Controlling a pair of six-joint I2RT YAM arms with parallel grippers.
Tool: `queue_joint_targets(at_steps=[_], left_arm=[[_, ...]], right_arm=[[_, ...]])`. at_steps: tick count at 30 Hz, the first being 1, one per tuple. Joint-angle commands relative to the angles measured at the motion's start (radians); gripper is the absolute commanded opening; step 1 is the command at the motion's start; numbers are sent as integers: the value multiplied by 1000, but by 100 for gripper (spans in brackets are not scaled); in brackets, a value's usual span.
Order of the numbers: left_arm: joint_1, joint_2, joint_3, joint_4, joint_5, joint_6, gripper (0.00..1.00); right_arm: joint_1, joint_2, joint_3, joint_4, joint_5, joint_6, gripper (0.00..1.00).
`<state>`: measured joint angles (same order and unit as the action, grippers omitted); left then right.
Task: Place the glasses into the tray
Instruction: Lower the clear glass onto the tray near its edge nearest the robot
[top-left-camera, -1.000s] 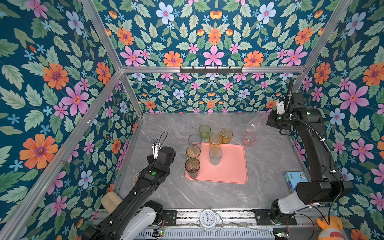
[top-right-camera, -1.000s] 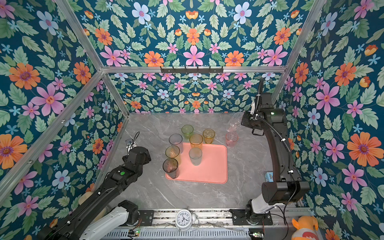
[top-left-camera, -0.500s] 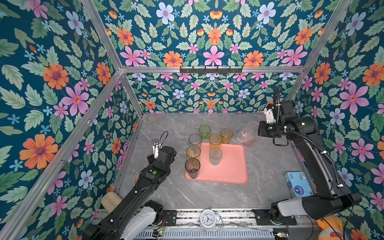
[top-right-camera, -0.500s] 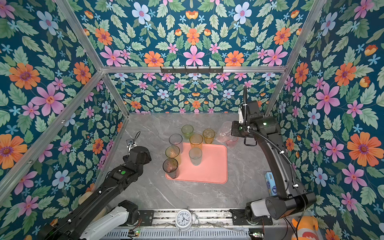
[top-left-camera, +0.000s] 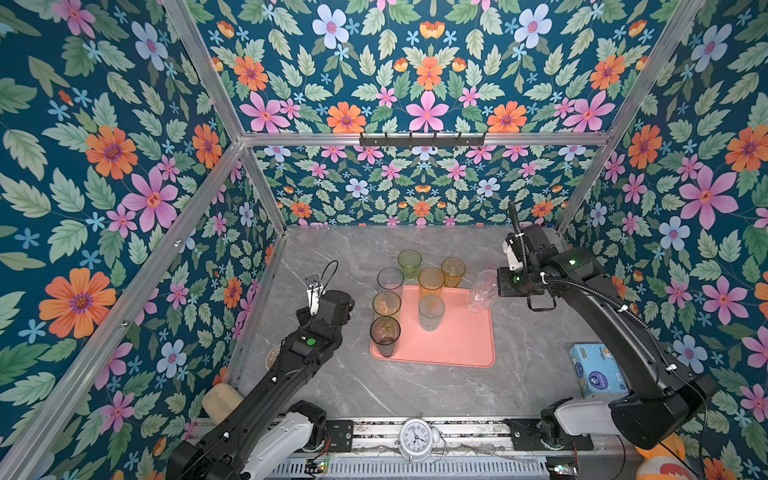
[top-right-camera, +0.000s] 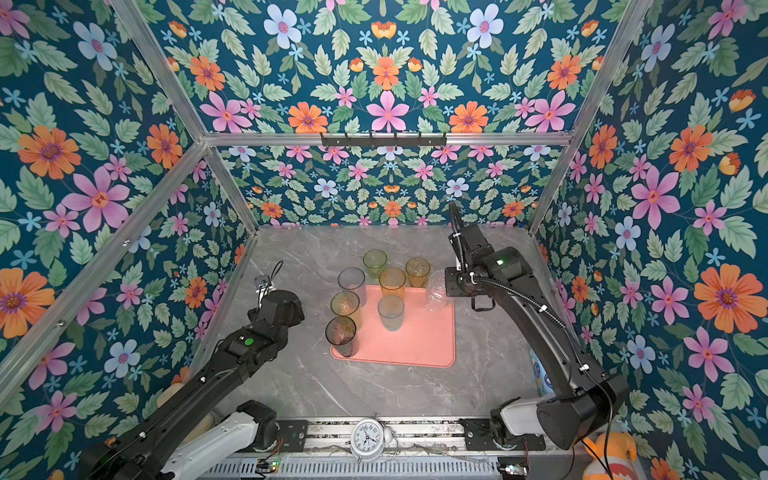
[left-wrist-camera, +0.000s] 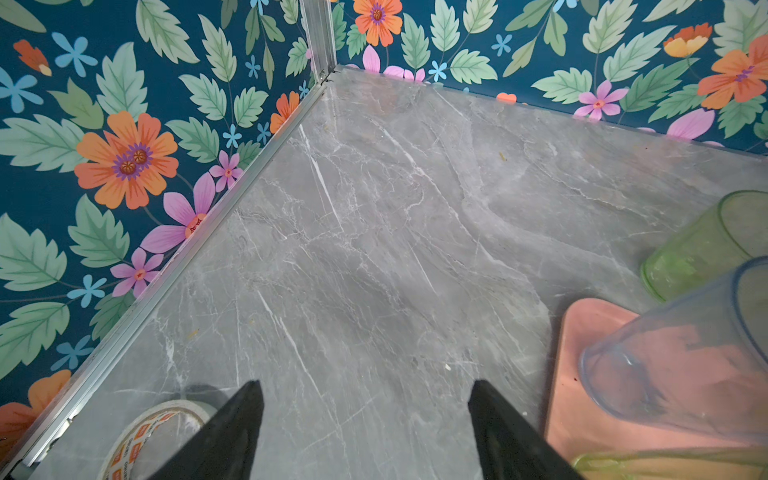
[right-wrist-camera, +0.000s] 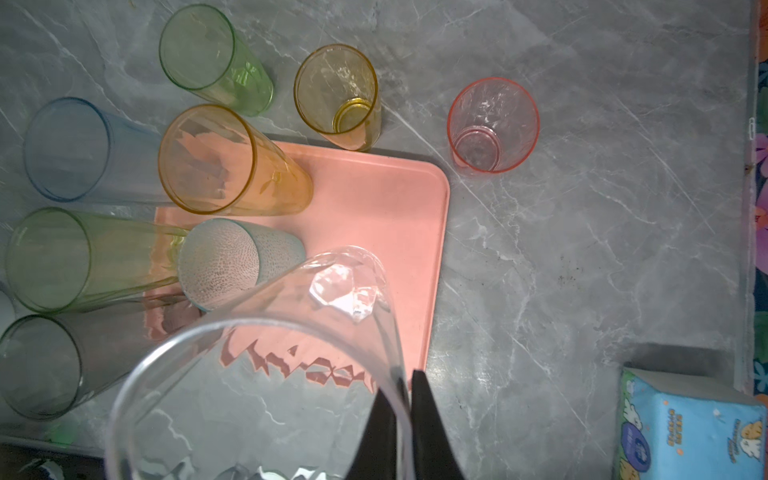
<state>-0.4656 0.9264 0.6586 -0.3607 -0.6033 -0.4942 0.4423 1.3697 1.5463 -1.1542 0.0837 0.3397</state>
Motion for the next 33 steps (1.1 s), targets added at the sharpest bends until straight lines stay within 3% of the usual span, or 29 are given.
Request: queue_joint_targets(at_steps=[1,18,33], left_arm=[[-1,2,11,22,-1,5,80],[-1,-6,-7,23,7,-3,80],[-1,-26,-31,22,4,-8,80]], right_arm=[[34,4,-21,17,16,31,0],[239,57,-223,131,24,149,0],[359,172,-195,153,43,182,0]])
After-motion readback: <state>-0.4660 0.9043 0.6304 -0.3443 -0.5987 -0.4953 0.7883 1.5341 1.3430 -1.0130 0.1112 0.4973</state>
